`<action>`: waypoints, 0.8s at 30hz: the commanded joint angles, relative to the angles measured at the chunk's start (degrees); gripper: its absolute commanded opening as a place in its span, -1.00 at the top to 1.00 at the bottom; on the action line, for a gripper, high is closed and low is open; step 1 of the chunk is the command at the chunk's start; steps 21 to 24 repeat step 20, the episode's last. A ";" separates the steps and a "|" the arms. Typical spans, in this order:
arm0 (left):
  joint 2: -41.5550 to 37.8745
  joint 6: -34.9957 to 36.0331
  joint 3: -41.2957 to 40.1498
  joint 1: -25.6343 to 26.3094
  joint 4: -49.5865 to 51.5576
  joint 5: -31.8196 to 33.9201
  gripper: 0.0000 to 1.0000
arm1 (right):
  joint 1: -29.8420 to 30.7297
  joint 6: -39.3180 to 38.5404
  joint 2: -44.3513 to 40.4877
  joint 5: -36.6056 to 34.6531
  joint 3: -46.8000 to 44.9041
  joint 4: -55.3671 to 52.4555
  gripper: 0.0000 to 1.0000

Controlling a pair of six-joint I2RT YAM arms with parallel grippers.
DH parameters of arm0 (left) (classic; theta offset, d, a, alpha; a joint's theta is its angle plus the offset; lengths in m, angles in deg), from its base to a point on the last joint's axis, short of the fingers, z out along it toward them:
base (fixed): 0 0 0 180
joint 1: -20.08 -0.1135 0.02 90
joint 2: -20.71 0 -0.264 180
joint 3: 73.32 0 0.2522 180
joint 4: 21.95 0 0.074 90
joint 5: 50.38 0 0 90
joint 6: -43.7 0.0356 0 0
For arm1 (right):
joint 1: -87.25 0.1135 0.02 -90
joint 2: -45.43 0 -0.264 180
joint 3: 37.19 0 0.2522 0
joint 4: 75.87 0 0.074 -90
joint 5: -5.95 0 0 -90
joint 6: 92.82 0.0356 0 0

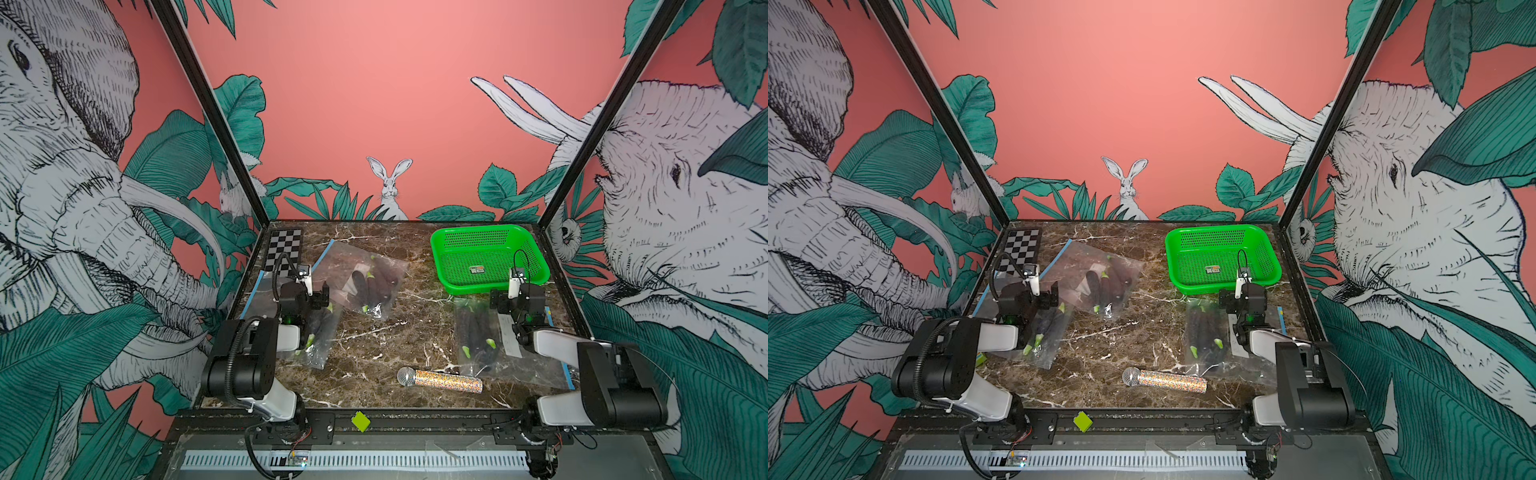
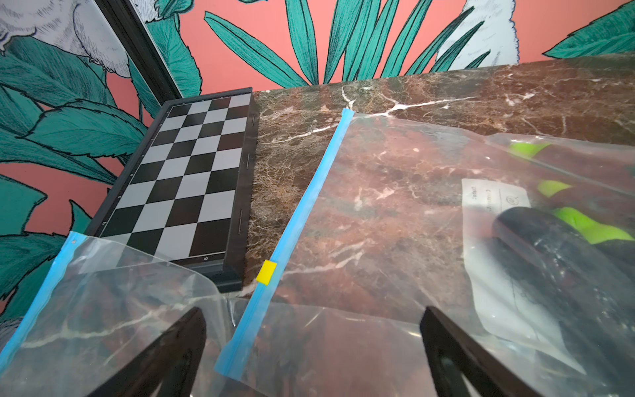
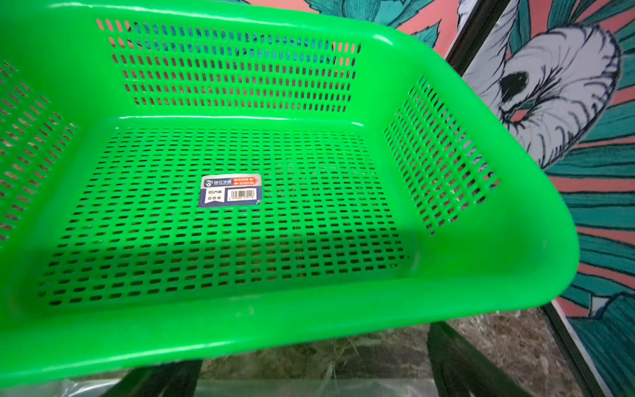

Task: Place the eggplant in a zip-top bag and seal the zipper
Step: Reset both arms

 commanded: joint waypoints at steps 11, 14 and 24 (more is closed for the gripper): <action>-0.35 0.94 0.84 0.17 0.55 -1.78 -0.98 | -1.52 0.38 5.50 3.44 -0.23 9.86 -0.97; -0.33 0.85 0.87 0.16 0.74 -1.79 -0.98 | -1.49 0.38 5.23 3.32 -0.10 9.36 -0.97; -0.30 1.02 0.85 0.13 0.70 -1.67 -0.98 | -1.49 0.38 5.15 3.28 -0.14 9.17 -0.97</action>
